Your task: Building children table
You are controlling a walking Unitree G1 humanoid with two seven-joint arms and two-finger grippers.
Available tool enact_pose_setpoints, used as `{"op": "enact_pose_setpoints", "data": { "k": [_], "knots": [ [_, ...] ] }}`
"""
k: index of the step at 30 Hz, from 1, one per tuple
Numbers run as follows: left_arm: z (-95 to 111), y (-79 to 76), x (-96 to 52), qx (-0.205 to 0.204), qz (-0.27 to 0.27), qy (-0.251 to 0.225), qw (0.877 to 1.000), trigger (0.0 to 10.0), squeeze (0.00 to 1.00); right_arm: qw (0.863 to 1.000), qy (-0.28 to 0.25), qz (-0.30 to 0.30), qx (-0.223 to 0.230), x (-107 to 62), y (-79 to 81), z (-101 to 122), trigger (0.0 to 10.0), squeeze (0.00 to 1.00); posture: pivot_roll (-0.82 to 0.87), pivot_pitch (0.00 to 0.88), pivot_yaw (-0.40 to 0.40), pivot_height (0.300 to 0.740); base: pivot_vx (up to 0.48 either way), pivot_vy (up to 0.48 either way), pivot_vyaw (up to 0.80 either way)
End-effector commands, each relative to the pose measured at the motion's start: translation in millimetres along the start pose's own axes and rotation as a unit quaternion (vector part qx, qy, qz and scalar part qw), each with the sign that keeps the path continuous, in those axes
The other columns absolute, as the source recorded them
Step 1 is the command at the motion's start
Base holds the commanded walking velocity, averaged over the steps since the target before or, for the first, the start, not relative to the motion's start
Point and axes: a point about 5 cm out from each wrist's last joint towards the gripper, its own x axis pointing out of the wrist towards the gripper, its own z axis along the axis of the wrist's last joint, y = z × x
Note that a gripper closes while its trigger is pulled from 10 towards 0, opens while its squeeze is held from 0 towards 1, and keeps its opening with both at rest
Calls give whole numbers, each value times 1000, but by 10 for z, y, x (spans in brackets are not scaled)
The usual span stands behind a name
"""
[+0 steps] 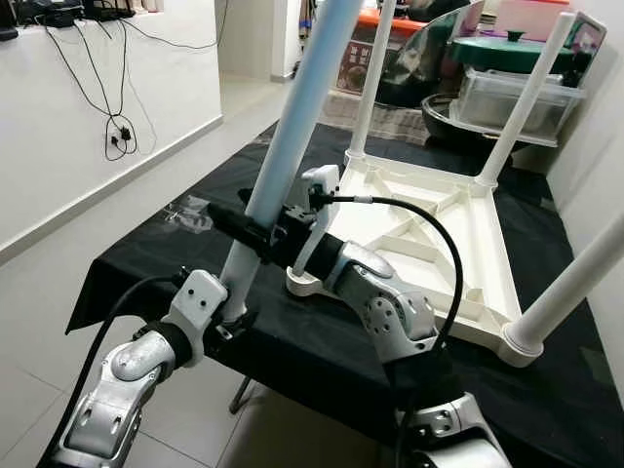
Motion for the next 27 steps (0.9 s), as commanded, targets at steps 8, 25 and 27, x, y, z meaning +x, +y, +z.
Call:
{"op": "enact_pose_setpoints", "data": {
  "k": [8, 25, 27],
  "knots": [
    [-45, 52, 89, 48, 37, 26, 998, 10000, 0, 994, -1, -101, 43, -61, -38, -25, 10000, 0, 73, 0, -83, 740, 0, 0, 0],
    [-79, -5, 171, 65, 29, 41, 997, 10000, 0, 972, 11, -181, 148, -35, 17, -211, 0, 0, 69, 0, -79, 740, 0, 0, 0],
    [-83, -14, 175, 67, 28, 42, 996, 10000, 0, 970, 17, -188, 152, -33, 26, -222, 0, 0, 70, 0, -82, 740, 0, 0, 0]
  ]
}}
